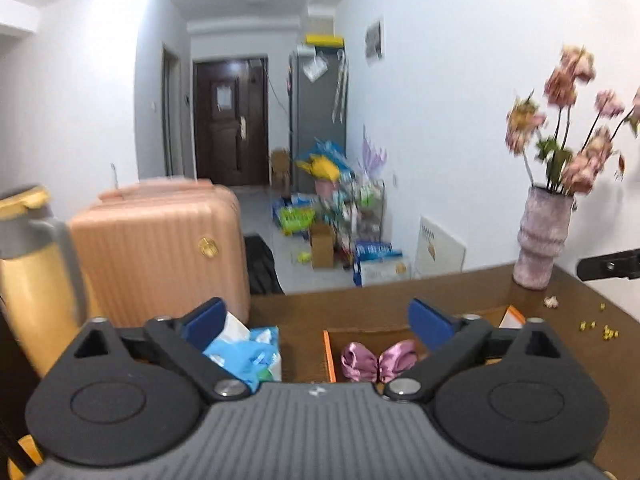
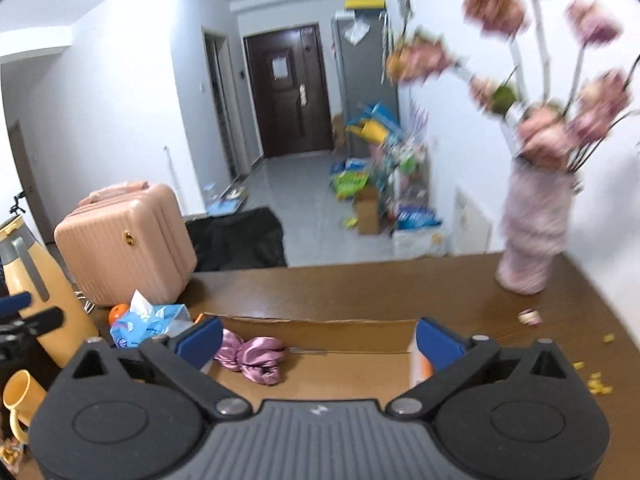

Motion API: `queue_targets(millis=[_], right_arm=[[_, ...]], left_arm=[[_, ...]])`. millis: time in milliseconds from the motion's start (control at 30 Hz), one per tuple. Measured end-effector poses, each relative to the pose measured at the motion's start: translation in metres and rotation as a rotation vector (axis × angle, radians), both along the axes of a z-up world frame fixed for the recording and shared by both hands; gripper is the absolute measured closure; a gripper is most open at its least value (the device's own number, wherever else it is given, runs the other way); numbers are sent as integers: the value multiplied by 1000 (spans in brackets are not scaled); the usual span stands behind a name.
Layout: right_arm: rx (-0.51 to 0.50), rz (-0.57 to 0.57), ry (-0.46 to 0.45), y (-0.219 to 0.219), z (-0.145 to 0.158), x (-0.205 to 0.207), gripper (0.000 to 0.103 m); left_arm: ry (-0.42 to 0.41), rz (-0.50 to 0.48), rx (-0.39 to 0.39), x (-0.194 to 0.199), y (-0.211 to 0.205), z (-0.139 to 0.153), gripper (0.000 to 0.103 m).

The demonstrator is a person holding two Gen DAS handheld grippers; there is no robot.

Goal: Organize soft objects
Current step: 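Withdraw the left gripper from the box back toward the table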

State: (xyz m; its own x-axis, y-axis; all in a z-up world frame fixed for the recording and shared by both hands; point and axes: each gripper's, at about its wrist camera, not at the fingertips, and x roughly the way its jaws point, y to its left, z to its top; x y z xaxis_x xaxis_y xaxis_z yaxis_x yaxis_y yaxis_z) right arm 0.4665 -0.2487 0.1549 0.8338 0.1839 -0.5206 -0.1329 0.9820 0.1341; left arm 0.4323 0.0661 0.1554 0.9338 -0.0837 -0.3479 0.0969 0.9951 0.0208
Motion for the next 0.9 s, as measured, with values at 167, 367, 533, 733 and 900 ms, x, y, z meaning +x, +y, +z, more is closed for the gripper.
queue_targets(millis=[167,367,533,733,900], right_arm=[[-21,18,-138,-3,18,-65,0],[-72,7,-215,2,15,-143,0],[-81,121,-243,6,-7,-222,0],[-64,51,-398,-2,-50,-317,0],[103,25,-437,-23,-88,-364,0]], left_arm=[[-69,4,42,-53,-3,9,0],[-156,72,5,-130,2,9,0],[-225,71,9,-212,-1,-10,0],[-283,38,23,-295,-7,-44,0],[-264,40,10,-343,-9,-78,0]])
